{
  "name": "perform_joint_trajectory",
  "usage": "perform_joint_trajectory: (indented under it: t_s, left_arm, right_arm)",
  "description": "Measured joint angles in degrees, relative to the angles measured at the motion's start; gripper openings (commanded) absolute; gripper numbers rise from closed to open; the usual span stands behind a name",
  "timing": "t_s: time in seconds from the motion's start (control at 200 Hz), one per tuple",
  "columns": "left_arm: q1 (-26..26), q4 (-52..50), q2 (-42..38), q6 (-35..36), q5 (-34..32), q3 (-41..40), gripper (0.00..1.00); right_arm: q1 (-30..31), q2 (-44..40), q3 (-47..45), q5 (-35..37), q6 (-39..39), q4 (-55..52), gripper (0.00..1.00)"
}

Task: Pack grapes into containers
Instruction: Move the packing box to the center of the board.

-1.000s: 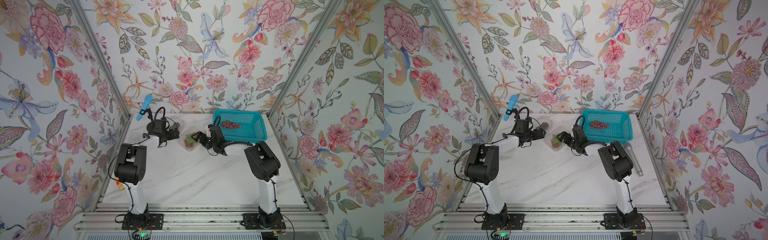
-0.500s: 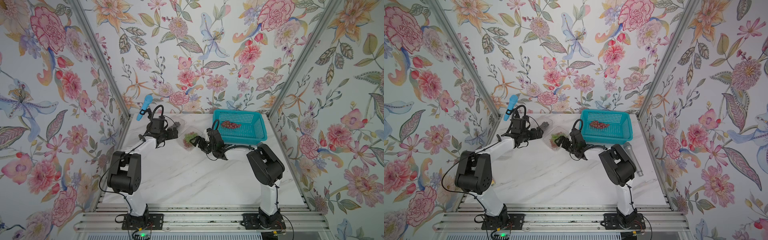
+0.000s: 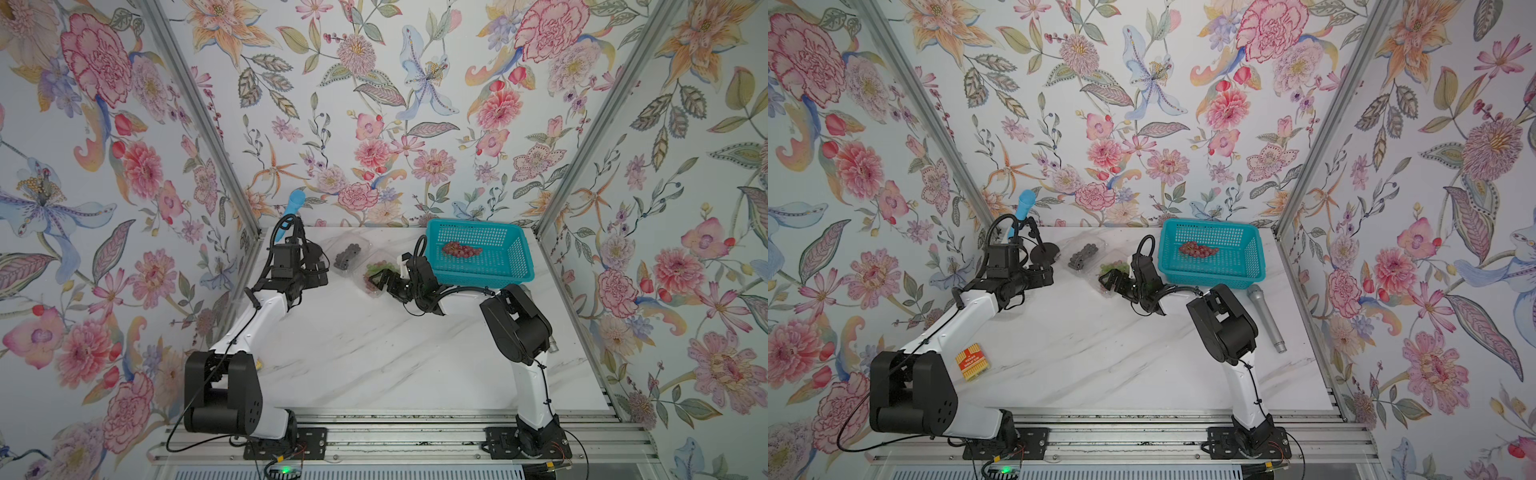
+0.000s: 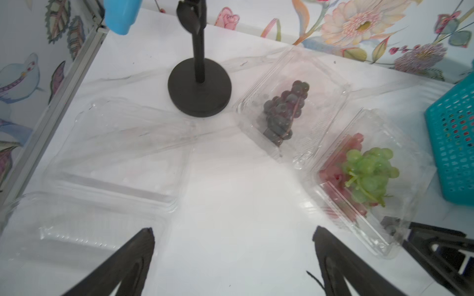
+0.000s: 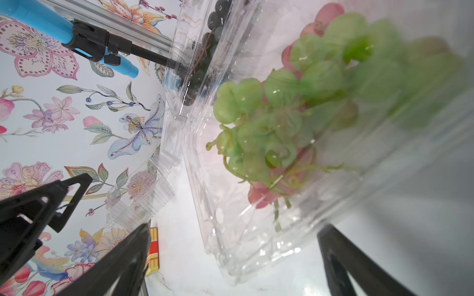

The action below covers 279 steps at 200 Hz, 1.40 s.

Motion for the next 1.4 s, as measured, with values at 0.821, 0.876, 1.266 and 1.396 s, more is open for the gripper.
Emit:
perform_joint_trajectory:
  t_s: [0.821,0.876,1.266,1.396]
  left_arm:
    - [7.7,-2.7,1.0,1.8,9.7,-13.6,1.0]
    - [6.0,-1.5,2.4,0.7,11.0,-14.4,1.0]
    - [-8.8,8.8,14.0,-8.1,15.2,-8.8,1.0]
    - [-14.6,12.3,17.4,-11.7,16.6,-5.7,1.0]
  right_arm:
    - [-3.4,-10.3,-14.1,-3.4,-3.6,3.0,1.0]
    - [-3.6,-10.3,-14.8,-3.6,-3.6,3.1,1.0]
    - [-7.5,-12.6,-20.9,-4.4,-3.7,4.3,1.0]
    - [-10.8,-14.8,-24.1,-4.5,-3.7,4.3,1.0]
